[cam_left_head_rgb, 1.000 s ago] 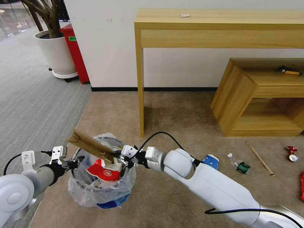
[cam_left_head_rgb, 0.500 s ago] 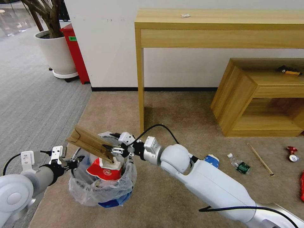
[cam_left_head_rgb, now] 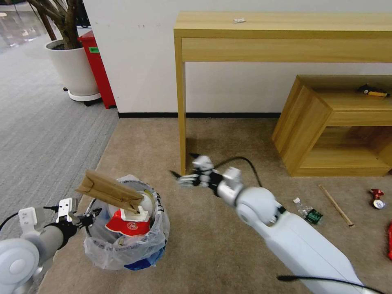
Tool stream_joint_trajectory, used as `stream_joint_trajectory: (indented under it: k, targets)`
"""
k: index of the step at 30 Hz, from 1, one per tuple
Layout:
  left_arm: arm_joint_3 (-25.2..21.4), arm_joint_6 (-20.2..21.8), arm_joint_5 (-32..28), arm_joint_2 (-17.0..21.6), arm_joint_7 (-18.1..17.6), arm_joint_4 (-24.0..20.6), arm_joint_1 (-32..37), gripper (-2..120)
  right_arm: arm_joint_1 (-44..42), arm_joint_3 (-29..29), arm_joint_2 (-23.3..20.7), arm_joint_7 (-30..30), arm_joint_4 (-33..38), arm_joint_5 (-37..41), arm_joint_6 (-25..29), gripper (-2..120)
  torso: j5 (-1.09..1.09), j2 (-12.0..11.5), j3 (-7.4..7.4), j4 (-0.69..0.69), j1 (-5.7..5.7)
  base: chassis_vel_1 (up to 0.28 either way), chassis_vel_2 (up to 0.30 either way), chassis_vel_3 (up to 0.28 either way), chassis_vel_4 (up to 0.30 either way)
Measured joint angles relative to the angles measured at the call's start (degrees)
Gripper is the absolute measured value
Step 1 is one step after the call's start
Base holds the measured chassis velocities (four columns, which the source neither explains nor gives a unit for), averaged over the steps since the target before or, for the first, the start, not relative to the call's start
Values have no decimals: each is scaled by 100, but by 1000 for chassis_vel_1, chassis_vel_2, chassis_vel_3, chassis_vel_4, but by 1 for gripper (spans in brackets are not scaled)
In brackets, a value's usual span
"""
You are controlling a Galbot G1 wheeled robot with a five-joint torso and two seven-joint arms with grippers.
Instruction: Pick up the trash bin and place the garbage on the floor into it.
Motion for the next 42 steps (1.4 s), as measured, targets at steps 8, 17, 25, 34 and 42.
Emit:
stream_joint_trajectory:
  k: [8, 17, 25, 34, 42]
  targets:
    - [-8, 0, 1013, -301, 621, -88, 103, 0, -1357, 1561, 5, -90, 102, -416, 256, 100, 1, 0, -1, 2, 0, 0, 0, 0, 0]
    - [-102, 0, 1646, -672, 1177, -242, 265, 0, -2558, 2687, 135, -241, 157, -714, 538, 100, 3, 0, -1, 1, 0, -77, -77, 93, 83]
    - [-86, 0, 1742, -858, 1241, -493, 412, 0, -2820, 2874, 203, -321, 83, -920, 666, 100, -2, 1, 0, 0, 0, -191, -185, 193, 194]
    - [-114, 1, 1834, -1010, 1283, -687, 674, 0, -2740, 2688, 270, -431, -240, -1074, 776, 100, -2, 1, 0, 2, 0, -144, -154, 159, 158]
    - [-106, 1, 1900, -1099, 1287, -785, 801, 0, -2311, 2119, 279, -537, -1070, -1115, 1075, 100, 0, 1, 0, 1, 0, -180, -178, 178, 183]
